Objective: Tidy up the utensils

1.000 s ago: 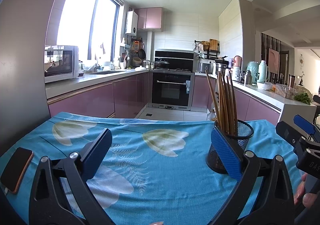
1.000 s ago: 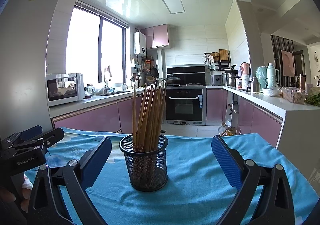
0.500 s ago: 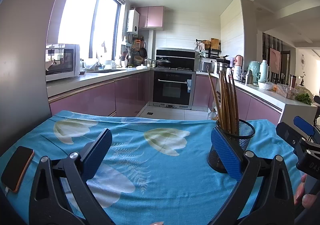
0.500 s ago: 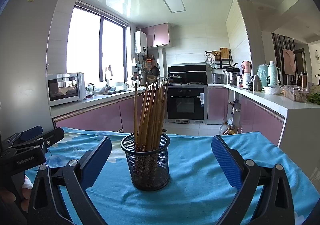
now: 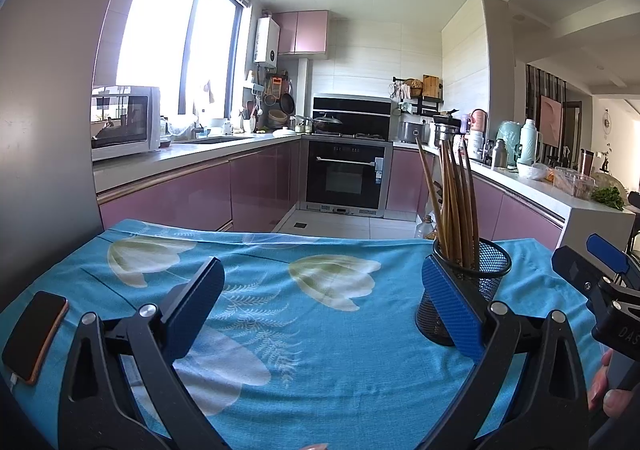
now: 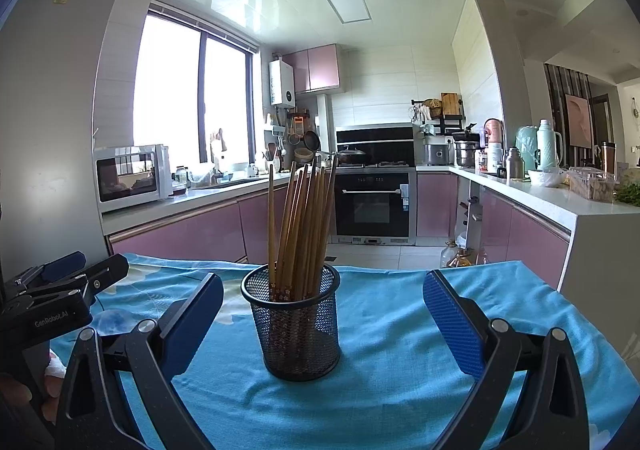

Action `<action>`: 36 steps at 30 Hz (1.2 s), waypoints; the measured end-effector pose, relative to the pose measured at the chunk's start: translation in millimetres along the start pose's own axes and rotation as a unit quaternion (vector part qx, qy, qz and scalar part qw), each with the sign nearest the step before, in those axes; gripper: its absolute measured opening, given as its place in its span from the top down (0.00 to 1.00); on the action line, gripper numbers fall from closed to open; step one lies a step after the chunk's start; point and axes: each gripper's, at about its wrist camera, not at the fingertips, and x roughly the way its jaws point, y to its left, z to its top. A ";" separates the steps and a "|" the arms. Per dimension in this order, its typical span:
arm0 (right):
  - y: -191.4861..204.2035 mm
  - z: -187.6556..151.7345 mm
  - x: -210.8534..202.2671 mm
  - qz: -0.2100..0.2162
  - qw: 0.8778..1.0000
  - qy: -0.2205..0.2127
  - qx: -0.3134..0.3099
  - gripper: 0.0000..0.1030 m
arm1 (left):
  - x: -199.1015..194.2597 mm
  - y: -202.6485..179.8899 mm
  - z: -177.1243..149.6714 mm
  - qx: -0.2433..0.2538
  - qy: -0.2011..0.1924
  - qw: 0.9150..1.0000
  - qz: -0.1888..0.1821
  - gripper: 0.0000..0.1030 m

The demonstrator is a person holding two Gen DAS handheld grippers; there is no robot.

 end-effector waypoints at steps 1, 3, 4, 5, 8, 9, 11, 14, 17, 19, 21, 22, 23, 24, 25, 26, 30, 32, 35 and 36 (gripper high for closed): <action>0.4 -0.3 0.5 -0.001 1.000 0.001 0.000 0.06 | 0.1 0.3 0.0 0.000 0.001 1.000 0.000 0.06; -0.3 -0.4 0.2 0.000 1.000 0.001 0.001 0.06 | 0.1 0.8 -0.2 0.001 0.002 1.000 0.001 0.06; -0.2 -0.2 0.5 -0.001 1.000 0.001 0.000 0.06 | 0.0 1.2 -0.1 0.001 0.002 1.000 0.001 0.06; -0.4 0.0 0.4 -0.001 1.000 0.001 0.000 0.06 | 0.0 1.2 0.0 0.001 0.002 1.000 0.000 0.06; -0.6 -0.2 0.2 -0.001 1.000 0.000 0.001 0.06 | -0.2 0.8 0.1 0.001 0.002 1.000 0.000 0.06; -0.6 -0.2 0.0 -0.001 1.000 0.000 0.001 0.06 | 0.3 -0.1 0.3 0.001 0.001 1.000 0.000 0.06; -1.2 -0.3 0.5 -0.002 1.000 0.001 0.001 0.06 | 0.2 0.2 0.3 0.001 0.002 1.000 0.000 0.06; -1.3 -0.3 0.6 -0.001 1.000 0.002 0.002 0.06 | 0.6 0.2 0.1 0.002 0.002 1.000 0.000 0.06; -2.1 -0.3 0.5 -0.001 1.000 0.002 0.002 0.06 | 1.1 -0.2 0.2 0.002 0.003 1.000 0.000 0.06; -2.0 -0.4 0.1 -0.001 1.000 0.002 0.003 0.06 | 1.3 -0.5 0.3 0.001 0.003 1.000 0.000 0.06; -2.2 -0.5 0.3 -0.002 1.000 0.003 0.002 0.06 | 1.4 -0.8 0.4 0.002 0.003 1.000 0.000 0.06; -2.2 -0.7 0.2 -0.002 1.000 0.003 0.002 0.06 | 1.3 -0.6 0.3 0.002 0.004 1.000 0.000 0.06; -2.2 -0.7 0.0 -0.002 1.000 0.003 0.003 0.06 | 1.0 -1.0 -0.2 0.002 0.004 1.000 0.000 0.06; -2.1 -0.7 0.1 -0.002 1.000 0.003 0.003 0.06 | 1.5 -1.6 0.4 0.002 0.004 1.000 0.001 0.06; -2.0 -0.8 0.4 -0.002 1.000 0.003 0.002 0.06 | 1.6 -1.9 0.1 0.002 0.004 1.000 0.001 0.06; -2.4 -0.7 0.4 -0.002 1.000 0.003 0.003 0.06 | 1.4 -1.6 -0.2 0.001 0.005 1.000 0.001 0.06; -2.5 -0.8 0.4 -0.002 1.000 0.003 0.002 0.06 | 1.9 -2.2 -0.4 0.002 0.005 1.000 0.001 0.06; -2.5 -0.8 0.5 -0.002 1.000 0.004 0.003 0.06 | 1.4 -1.8 -1.0 0.002 0.005 1.000 0.001 0.06; -2.3 -1.0 0.6 -0.002 1.000 0.004 0.003 0.06 | 1.8 -2.1 -0.3 0.002 0.005 1.000 0.001 0.06; -2.1 -1.2 0.4 -0.002 1.000 0.004 0.003 0.06 | 1.9 -2.2 -0.2 0.002 0.005 1.000 0.001 0.06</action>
